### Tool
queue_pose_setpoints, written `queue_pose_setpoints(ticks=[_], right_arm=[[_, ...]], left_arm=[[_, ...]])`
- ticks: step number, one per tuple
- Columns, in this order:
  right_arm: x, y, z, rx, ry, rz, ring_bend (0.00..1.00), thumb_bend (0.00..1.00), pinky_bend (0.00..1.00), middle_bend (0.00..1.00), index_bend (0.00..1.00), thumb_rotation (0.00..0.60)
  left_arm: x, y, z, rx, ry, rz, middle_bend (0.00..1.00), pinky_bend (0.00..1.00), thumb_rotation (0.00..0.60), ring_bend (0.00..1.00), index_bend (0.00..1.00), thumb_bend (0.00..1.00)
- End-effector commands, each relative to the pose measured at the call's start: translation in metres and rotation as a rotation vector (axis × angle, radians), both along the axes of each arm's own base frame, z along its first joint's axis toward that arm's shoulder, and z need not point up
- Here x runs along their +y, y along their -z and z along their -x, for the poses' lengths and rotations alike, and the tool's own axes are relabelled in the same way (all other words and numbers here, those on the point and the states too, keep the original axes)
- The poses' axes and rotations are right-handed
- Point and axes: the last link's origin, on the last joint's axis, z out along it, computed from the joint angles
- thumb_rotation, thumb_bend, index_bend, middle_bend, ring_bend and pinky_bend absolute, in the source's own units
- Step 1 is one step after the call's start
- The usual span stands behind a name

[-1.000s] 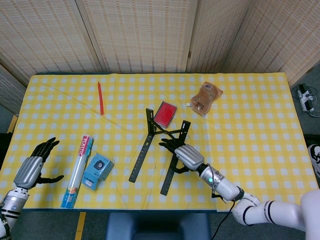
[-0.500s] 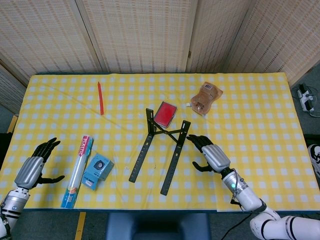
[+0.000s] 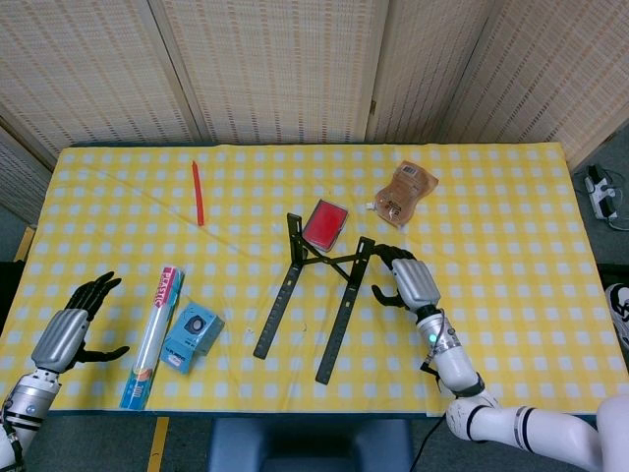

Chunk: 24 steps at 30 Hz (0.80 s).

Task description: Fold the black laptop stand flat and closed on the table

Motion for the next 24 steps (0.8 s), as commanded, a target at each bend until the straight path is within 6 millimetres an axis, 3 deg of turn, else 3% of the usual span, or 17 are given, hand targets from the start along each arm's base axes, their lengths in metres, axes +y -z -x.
queue_pose_setpoints(ticks=[1, 13, 24], right_arm=[[-0.011, 0.013, -0.008, 0.006, 0.015, -0.005, 0.18, 0.44, 0.18, 0.22, 0.29, 0.6], [-0.023, 0.03, -0.016, 0.008, 0.026, -0.002, 0.22, 0.44, 0.2, 0.26, 0.45, 0.6], [-0.027, 0.033, -0.015, 0.01, 0.035, 0.012, 0.24, 0.44, 0.22, 0.28, 0.51, 0.6]], left_arm=[[0.0, -0.001, 0.001, 0.0, -0.002, -0.002, 0.0, 0.0, 0.6, 0.0, 0.0, 0.09], [-0.001, -0.002, 0.005, -0.004, -0.014, -0.006, 0.0, 0.0, 0.6, 0.0, 0.0, 0.09], [0.0, -0.002, 0.006, -0.004, -0.013, -0.006, 0.0, 0.0, 0.6, 0.0, 0.0, 0.09]])
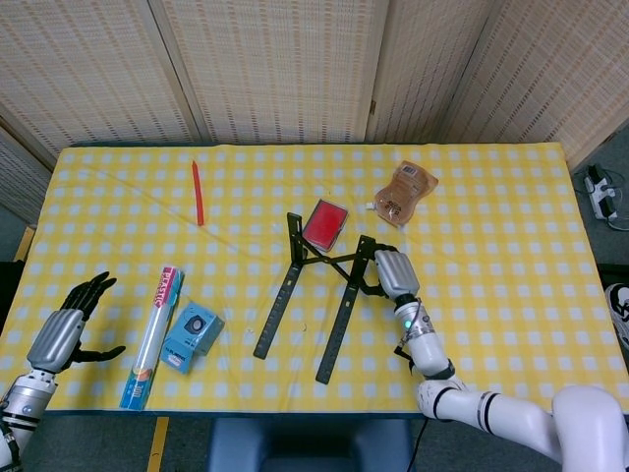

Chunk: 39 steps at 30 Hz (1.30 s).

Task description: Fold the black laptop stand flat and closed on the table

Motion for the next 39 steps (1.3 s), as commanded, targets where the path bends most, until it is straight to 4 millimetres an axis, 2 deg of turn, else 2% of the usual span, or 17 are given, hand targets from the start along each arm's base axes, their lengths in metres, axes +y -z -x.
queue_pose_setpoints(ticks=[1, 10, 23, 25, 28, 30, 35, 39], right_arm=[[0.0, 0.0, 0.0, 0.002, 0.0, 0.003, 0.24, 0.44, 0.23, 0.28, 0.52, 0.6], [0.002, 0.002, -0.001, 0.016, -0.019, -0.006, 0.27, 0.44, 0.24, 0.31, 0.57, 0.6], [0.01, 0.002, -0.01, 0.032, -0.14, -0.089, 0.28, 0.44, 0.24, 0.31, 0.57, 0.6], [0.012, -0.001, -0.007, 0.048, -0.16, -0.112, 0.27, 0.44, 0.23, 0.28, 0.49, 0.6], [0.017, -0.007, -0.002, 0.067, -0.184, -0.159, 0.19, 0.44, 0.17, 0.18, 0.16, 0.6], [0.021, -0.011, 0.001, 0.082, -0.201, -0.19, 0.14, 0.44, 0.11, 0.11, 0.03, 0.6], [0.033, -0.019, 0.005, 0.126, -0.251, -0.246, 0.07, 0.44, 0.04, 0.03, 0.0, 0.6], [0.045, -0.024, 0.004, 0.144, -0.296, -0.266, 0.05, 0.44, 0.03, 0.02, 0.0, 0.6]], left_arm=[[0.0, 0.0, 0.0, 0.001, 0.001, 0.001, 0.0, 0.0, 0.6, 0.0, 0.0, 0.09], [0.001, 0.002, 0.0, 0.003, -0.001, 0.004, 0.0, 0.0, 0.6, 0.0, 0.0, 0.09], [0.001, 0.001, 0.0, 0.005, 0.0, 0.003, 0.0, 0.0, 0.6, 0.0, 0.0, 0.09], [0.001, 0.001, 0.0, 0.006, -0.002, 0.002, 0.0, 0.0, 0.6, 0.0, 0.0, 0.09], [0.001, 0.0, 0.001, 0.006, -0.004, 0.0, 0.0, 0.0, 0.6, 0.0, 0.0, 0.09], [0.001, 0.001, 0.0, 0.006, -0.003, 0.0, 0.0, 0.0, 0.6, 0.0, 0.0, 0.09], [0.002, 0.001, -0.002, 0.01, 0.006, 0.002, 0.0, 0.0, 0.6, 0.0, 0.0, 0.09], [0.004, 0.0, -0.008, 0.026, 0.029, 0.004, 0.0, 0.0, 0.6, 0.0, 0.0, 0.09]])
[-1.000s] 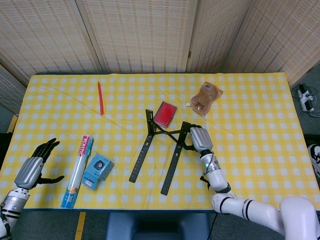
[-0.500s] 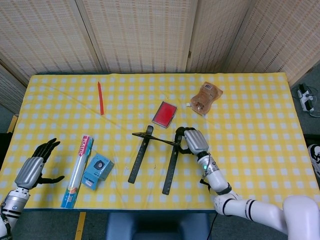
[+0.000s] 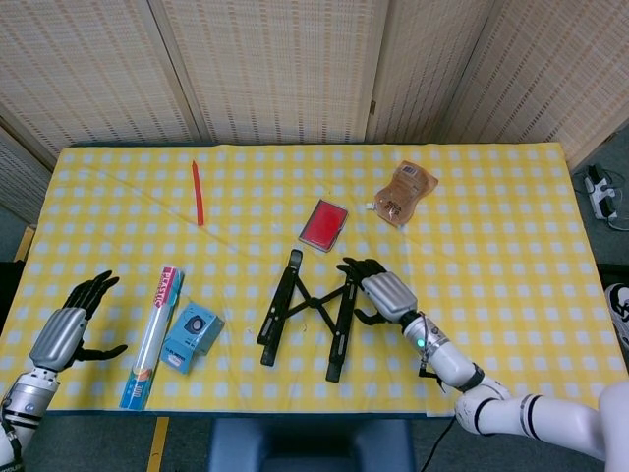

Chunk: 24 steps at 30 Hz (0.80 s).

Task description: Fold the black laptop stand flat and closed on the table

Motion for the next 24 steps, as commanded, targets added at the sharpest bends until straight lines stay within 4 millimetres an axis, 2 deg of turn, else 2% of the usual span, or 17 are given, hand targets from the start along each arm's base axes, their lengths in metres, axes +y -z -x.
queue_pose_setpoints(ticks=[1, 7, 13, 19, 24], right_arm=[[0.01, -0.004, 0.0, 0.009, -0.03, -0.021, 0.05, 0.44, 0.03, 0.02, 0.0, 0.6], [0.018, -0.012, -0.005, -0.002, -0.067, -0.024, 0.04, 0.44, 0.03, 0.02, 0.0, 0.6], [0.04, -0.03, -0.013, 0.072, -0.242, 0.026, 0.04, 0.44, 0.03, 0.04, 0.0, 0.6], [0.058, -0.036, -0.013, 0.135, -0.326, 0.049, 0.05, 0.44, 0.03, 0.05, 0.0, 0.6], [0.065, -0.035, -0.012, 0.181, -0.367, 0.064, 0.05, 0.44, 0.03, 0.05, 0.0, 0.6]], left_arm=[[0.002, -0.002, -0.004, 0.011, 0.018, 0.0, 0.0, 0.0, 0.6, 0.0, 0.0, 0.09], [0.009, -0.003, -0.014, 0.039, 0.058, 0.004, 0.0, 0.0, 0.6, 0.0, 0.0, 0.09], [0.042, 0.009, -0.041, 0.139, 0.161, 0.046, 0.0, 0.0, 0.6, 0.01, 0.0, 0.09], [0.075, 0.037, -0.077, 0.239, 0.278, 0.089, 0.01, 0.0, 0.6, 0.03, 0.0, 0.08], [0.099, 0.065, -0.102, 0.283, 0.337, 0.107, 0.01, 0.0, 0.6, 0.03, 0.0, 0.08]])
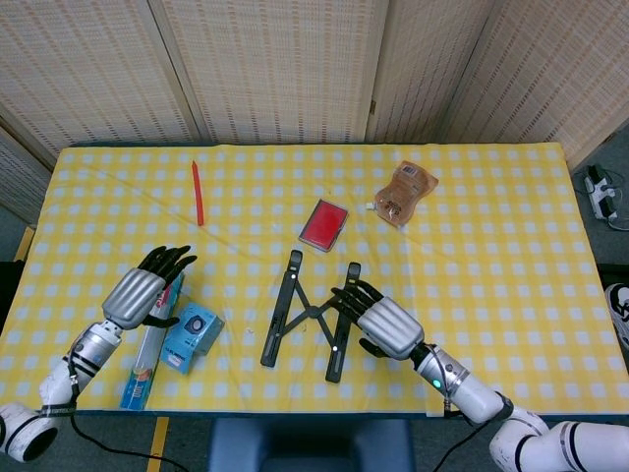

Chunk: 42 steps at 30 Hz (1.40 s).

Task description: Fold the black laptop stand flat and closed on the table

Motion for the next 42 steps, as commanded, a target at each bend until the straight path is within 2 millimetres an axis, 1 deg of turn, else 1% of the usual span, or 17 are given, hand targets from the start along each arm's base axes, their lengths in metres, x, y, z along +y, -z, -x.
queue_pose_setpoints(ticks=[1, 3, 4, 9, 15, 17, 21, 26, 30, 37, 42], right_arm=[[0.006, 0.002, 0.002, 0.035, -0.029, 0.008, 0.05, 0.44, 0.03, 0.05, 0.0, 0.6], [0.006, 0.004, 0.003, 0.056, -0.039, 0.014, 0.05, 0.44, 0.03, 0.05, 0.0, 0.6], [0.006, 0.006, 0.004, 0.073, -0.047, 0.018, 0.05, 0.44, 0.03, 0.05, 0.0, 0.6], [0.004, 0.018, 0.004, 0.122, -0.076, 0.033, 0.03, 0.44, 0.03, 0.04, 0.0, 0.6], [0.002, 0.028, 0.001, 0.165, -0.112, 0.049, 0.02, 0.44, 0.03, 0.03, 0.0, 0.6], [0.003, 0.032, 0.0, 0.177, -0.125, 0.042, 0.01, 0.44, 0.03, 0.02, 0.0, 0.6], [-0.002, 0.036, 0.003, 0.226, -0.149, 0.082, 0.0, 0.44, 0.03, 0.01, 0.0, 0.6], [-0.003, 0.046, 0.005, 0.257, -0.159, 0.086, 0.0, 0.44, 0.0, 0.0, 0.0, 0.6], [-0.002, 0.055, 0.004, 0.275, -0.178, 0.081, 0.0, 0.39, 0.0, 0.0, 0.0, 0.6], [0.0, 0.065, 0.012, 0.298, -0.193, 0.09, 0.0, 0.39, 0.0, 0.0, 0.0, 0.6], [-0.002, 0.072, 0.014, 0.307, -0.225, 0.107, 0.0, 0.39, 0.0, 0.0, 0.0, 0.6]], left_arm=[[0.022, 0.025, -0.023, 0.02, 0.045, 0.014, 0.01, 0.0, 0.6, 0.03, 0.0, 0.08], [0.028, 0.034, -0.031, 0.025, 0.059, 0.017, 0.01, 0.0, 0.6, 0.03, 0.0, 0.08], [0.032, 0.042, -0.038, 0.024, 0.068, 0.024, 0.01, 0.0, 0.6, 0.03, 0.0, 0.08], [0.046, 0.066, -0.056, -0.006, 0.059, 0.055, 0.01, 0.0, 0.6, 0.03, 0.0, 0.08], [0.053, 0.091, -0.071, -0.011, 0.069, 0.071, 0.01, 0.0, 0.6, 0.02, 0.0, 0.08], [0.056, 0.097, -0.076, -0.005, 0.075, 0.073, 0.01, 0.0, 0.6, 0.02, 0.0, 0.08], [0.061, 0.112, -0.086, 0.004, 0.079, 0.081, 0.01, 0.0, 0.6, 0.01, 0.0, 0.09], [0.068, 0.13, -0.096, -0.006, 0.062, 0.089, 0.01, 0.0, 0.6, 0.01, 0.0, 0.09], [0.071, 0.14, -0.1, -0.006, 0.054, 0.091, 0.01, 0.0, 0.6, 0.01, 0.0, 0.09], [0.071, 0.151, -0.098, -0.013, 0.027, 0.098, 0.01, 0.0, 0.6, 0.01, 0.0, 0.09], [0.07, 0.156, -0.095, -0.016, 0.016, 0.102, 0.01, 0.0, 0.6, 0.01, 0.0, 0.09]])
